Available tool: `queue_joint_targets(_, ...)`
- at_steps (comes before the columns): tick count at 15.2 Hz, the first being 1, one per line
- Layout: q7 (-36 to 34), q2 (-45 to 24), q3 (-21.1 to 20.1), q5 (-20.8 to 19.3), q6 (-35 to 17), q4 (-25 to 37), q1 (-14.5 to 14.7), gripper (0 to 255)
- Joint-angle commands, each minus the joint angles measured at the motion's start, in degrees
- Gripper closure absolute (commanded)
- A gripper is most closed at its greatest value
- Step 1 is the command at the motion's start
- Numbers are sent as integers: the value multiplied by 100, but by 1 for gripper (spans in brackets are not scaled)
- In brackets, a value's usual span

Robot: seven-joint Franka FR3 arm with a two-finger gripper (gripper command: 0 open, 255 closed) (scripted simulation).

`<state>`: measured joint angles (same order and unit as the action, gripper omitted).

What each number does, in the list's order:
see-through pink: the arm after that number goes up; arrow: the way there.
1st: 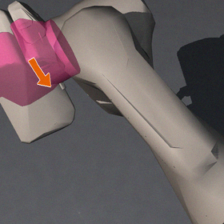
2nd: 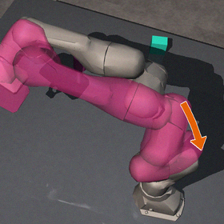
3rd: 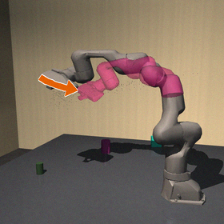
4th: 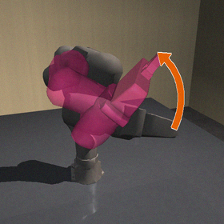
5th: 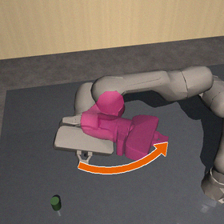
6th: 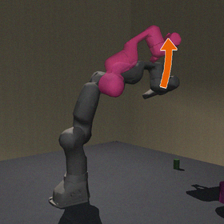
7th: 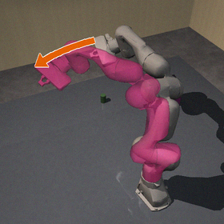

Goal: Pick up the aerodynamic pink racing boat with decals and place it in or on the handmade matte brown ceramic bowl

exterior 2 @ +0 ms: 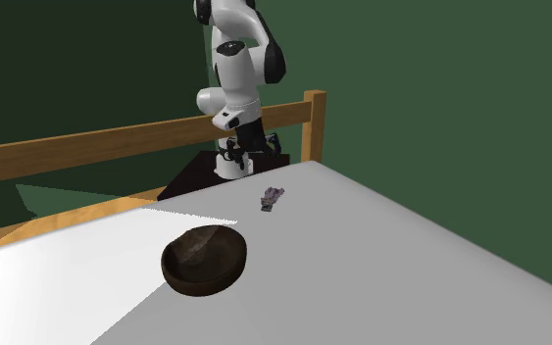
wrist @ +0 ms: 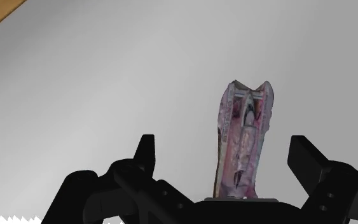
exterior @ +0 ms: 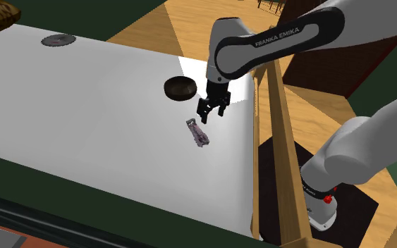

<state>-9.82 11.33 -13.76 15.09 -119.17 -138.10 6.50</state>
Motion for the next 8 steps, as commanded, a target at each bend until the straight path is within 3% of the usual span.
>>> queue_joint_targets(1,-195,-506,-121,-1,-296,207,51,0)
queue_joint_targets(4,-445,-1121,-234,-45,-615,491,128,0)
queue_joint_targets(8,-447,-1293,-265,-31,-938,344,168,0)
